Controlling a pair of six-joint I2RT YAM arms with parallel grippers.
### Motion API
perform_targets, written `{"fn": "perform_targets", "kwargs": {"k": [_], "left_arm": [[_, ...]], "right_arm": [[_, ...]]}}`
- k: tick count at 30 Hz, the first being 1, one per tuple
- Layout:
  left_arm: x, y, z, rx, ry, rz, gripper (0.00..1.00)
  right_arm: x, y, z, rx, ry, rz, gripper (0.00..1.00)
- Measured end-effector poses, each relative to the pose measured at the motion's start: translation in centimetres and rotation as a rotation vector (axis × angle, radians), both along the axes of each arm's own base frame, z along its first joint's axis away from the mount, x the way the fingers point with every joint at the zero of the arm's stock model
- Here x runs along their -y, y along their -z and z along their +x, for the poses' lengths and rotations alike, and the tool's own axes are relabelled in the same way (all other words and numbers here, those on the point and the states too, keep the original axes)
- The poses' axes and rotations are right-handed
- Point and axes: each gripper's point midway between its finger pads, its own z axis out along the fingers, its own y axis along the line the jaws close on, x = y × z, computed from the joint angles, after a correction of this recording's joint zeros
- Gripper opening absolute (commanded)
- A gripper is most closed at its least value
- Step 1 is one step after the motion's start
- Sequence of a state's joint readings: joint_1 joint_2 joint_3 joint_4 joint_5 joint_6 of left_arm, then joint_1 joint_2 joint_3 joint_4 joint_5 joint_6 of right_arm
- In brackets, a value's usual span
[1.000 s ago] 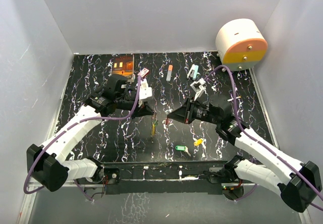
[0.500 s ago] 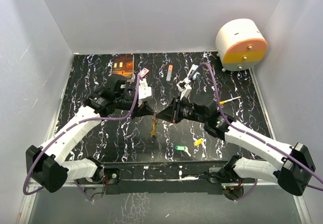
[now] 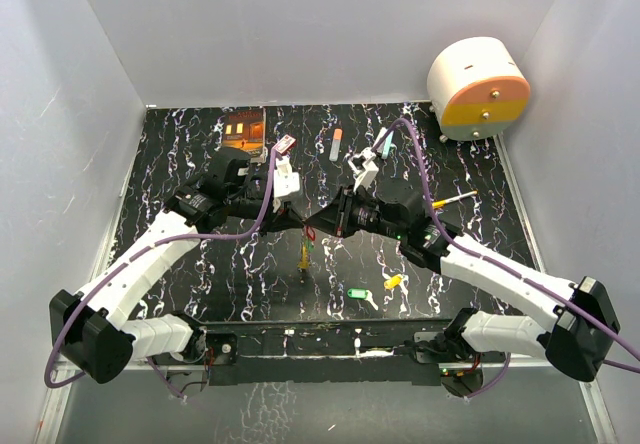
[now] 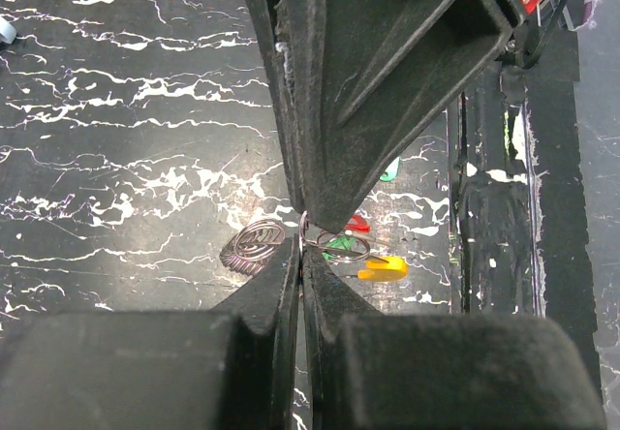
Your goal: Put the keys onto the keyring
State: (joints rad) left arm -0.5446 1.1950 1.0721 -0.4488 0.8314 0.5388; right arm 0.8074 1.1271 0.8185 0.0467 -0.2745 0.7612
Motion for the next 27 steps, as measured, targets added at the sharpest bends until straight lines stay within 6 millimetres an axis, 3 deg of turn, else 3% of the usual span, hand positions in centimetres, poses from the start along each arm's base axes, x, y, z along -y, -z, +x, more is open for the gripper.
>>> {"fn": "perform_targets", "kwargs": {"k": [27], "left_arm": [[-0.01,0.01,0.03,0.012,0.004,0.001,0.0]], "right_arm": [[0.4,0.87,0.51,-0.026,0.054,-0.037,0.07]]}}
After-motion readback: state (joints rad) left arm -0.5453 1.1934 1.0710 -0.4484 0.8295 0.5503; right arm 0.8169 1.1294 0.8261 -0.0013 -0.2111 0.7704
